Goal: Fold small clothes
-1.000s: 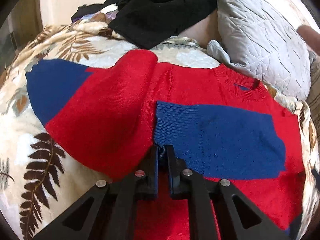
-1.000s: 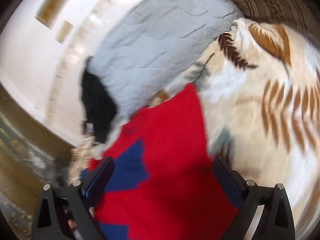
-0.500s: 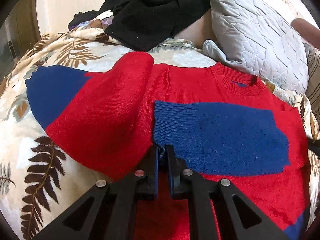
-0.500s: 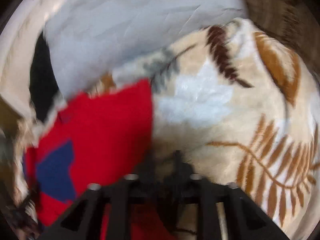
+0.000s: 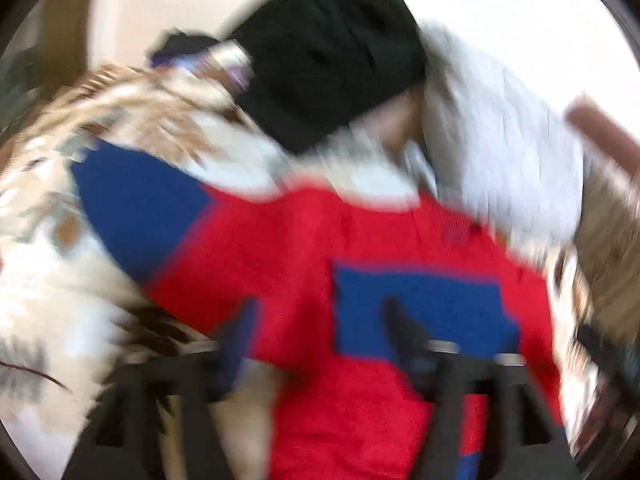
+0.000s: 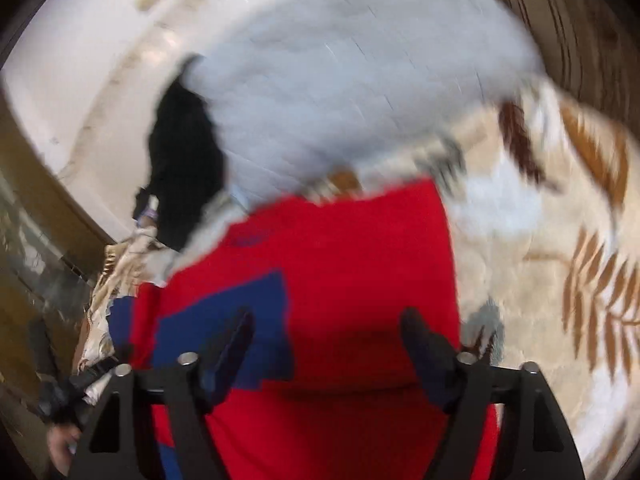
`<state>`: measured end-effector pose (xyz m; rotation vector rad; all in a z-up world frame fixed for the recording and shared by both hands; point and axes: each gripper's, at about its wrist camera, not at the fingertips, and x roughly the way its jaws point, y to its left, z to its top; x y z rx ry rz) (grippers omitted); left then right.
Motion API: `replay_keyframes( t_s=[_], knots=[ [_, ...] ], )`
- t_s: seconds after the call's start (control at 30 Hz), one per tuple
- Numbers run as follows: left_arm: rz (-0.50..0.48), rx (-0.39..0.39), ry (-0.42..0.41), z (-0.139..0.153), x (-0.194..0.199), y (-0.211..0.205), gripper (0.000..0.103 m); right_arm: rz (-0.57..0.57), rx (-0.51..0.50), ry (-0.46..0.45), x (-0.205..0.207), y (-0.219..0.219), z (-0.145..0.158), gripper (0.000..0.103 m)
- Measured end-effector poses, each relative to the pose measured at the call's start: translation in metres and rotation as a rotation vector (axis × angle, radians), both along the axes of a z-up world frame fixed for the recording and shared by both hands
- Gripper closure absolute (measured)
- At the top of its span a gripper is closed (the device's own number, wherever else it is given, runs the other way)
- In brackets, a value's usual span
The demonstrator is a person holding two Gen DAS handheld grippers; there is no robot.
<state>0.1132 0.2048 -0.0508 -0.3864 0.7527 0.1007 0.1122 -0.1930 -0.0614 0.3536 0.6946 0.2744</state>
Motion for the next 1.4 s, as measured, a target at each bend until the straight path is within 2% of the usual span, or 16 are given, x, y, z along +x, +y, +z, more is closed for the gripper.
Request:
replay_keyframes(
  t_s=[0.1,0.27,0.43,0.6,0.63,0.67,0.7,0.77,0.93,1.03,1.1,1.2,1.23,1.27,1.3,1.4],
  knots=[
    [0.13,-0.086,-0.062,0.009,-0.006,0.064,0.022,0.059,-0.068,-0.012,-0.011,0.026,-0.026,0.01],
    [0.3,-0.302,0.032,-0.029,0.022,0.183,0.025,0.083,-0.009,0.089,-0.015,0.027,-0.069,0.01],
    [0.323,-0.394,0.066,-0.058,0.047,0.225,0.029,0.092,0.015,0.091,-0.021,0.019,-0.073,0.008],
    [0.328,-0.368,0.09,-0.069,0.058,0.231,0.043,0.091,0.029,0.086,-0.012,0.025,-0.075,0.008],
    [0.34,-0.347,0.106,-0.069,0.058,0.23,0.055,0.09,0.028,0.086,-0.011,0.025,-0.076,0.008],
    [0.351,-0.324,0.127,-0.07,0.06,0.232,0.084,0.089,0.026,0.086,-0.011,0.027,-0.075,0.008],
    [0.36,-0.277,0.171,-0.071,0.062,0.233,0.096,0.089,0.023,0.087,-0.012,0.028,-0.075,0.008],
    [0.349,-0.23,0.176,-0.063,0.061,0.229,0.096,0.089,0.024,0.086,-0.011,0.028,-0.075,0.008],
    [0.13,0.064,-0.02,0.034,0.06,0.127,0.096,0.086,0.05,0.08,-0.012,0.024,-0.076,0.008],
    [-0.063,0.142,-0.129,0.078,0.062,0.04,0.096,0.086,0.068,0.076,-0.013,0.022,-0.076,0.008],
    [-0.222,0.134,-0.168,0.094,0.064,-0.033,0.096,0.086,0.09,0.072,-0.013,0.019,-0.076,0.008],
    [-0.375,0.112,-0.15,0.083,0.068,-0.121,0.092,0.088,0.119,0.071,-0.013,0.016,-0.075,0.008],
    [-0.427,0.108,-0.107,0.067,0.074,-0.147,0.081,0.089,0.13,0.072,-0.012,0.014,-0.074,0.008],
    [-0.473,0.118,-0.055,0.052,0.079,-0.164,0.049,0.087,0.147,0.075,-0.013,0.012,-0.073,0.008],
    [-0.499,0.143,0.013,0.031,0.082,-0.179,0.042,0.082,0.163,0.082,-0.014,0.009,-0.07,0.008],
    [-0.469,0.241,0.121,-0.019,0.072,-0.184,0.041,0.054,0.232,0.095,-0.023,-0.007,-0.06,0.008]
  ],
)
